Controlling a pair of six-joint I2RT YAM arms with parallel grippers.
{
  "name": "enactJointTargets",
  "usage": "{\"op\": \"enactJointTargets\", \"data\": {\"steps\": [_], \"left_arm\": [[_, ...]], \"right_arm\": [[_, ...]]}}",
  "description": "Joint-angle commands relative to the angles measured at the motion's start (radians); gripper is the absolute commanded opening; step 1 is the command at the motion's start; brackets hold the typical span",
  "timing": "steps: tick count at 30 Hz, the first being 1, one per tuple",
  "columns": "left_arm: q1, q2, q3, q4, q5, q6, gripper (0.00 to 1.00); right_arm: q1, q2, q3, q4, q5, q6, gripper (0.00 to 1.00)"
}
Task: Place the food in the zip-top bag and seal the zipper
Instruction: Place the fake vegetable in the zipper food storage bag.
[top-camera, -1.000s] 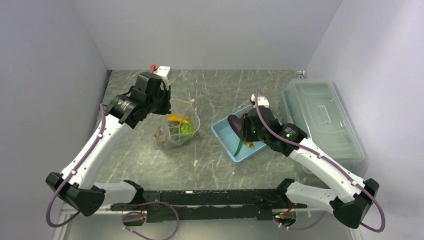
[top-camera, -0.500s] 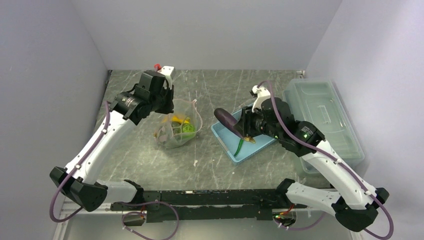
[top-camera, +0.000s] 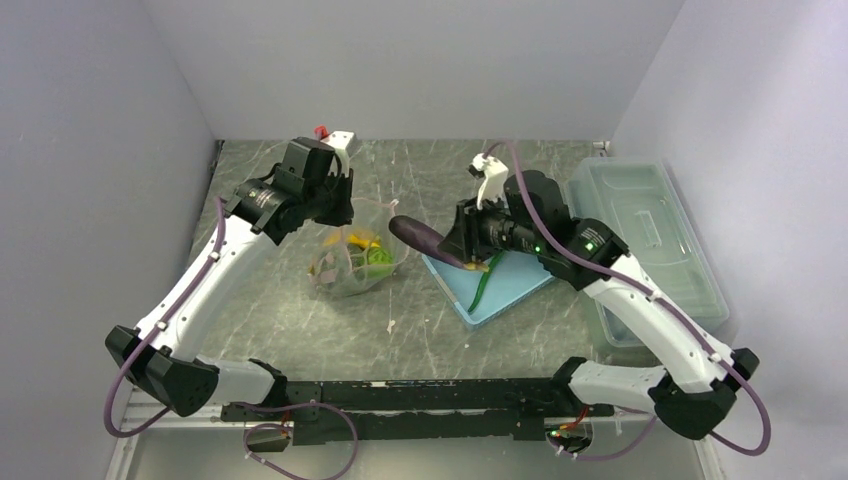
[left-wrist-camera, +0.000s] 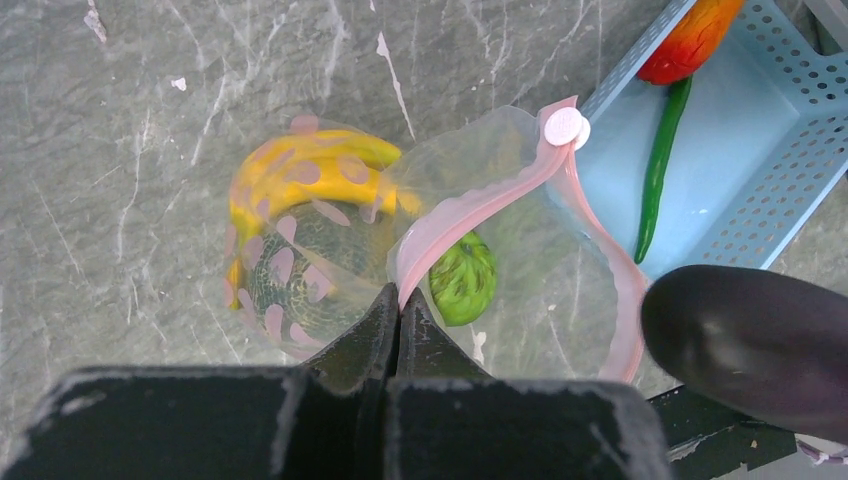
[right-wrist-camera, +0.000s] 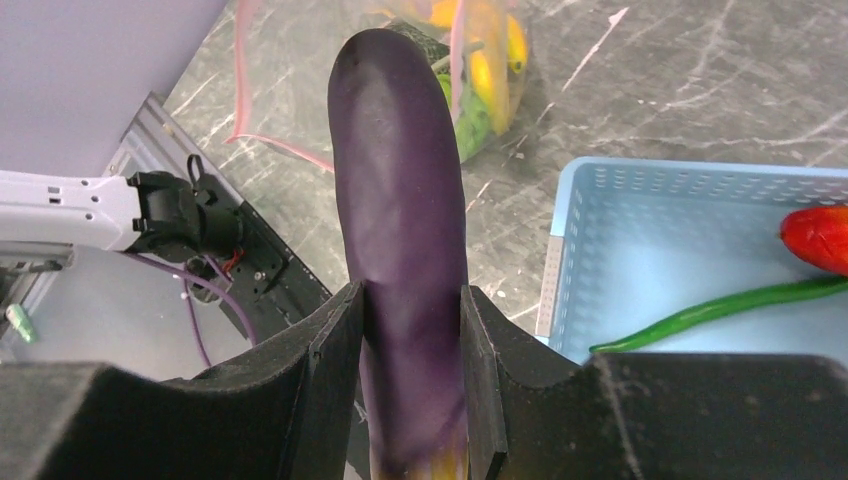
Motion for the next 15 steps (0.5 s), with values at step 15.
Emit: {"op": "enactJointTargets", "data": {"steps": [15], "left_arm": [[-0.026,-0.013,0.031,0.012,0.035,-0.017,0.0]], "right_arm": [[0.073,0.337,0.297,-0.041,0.013,-0.038,0.0]]}}
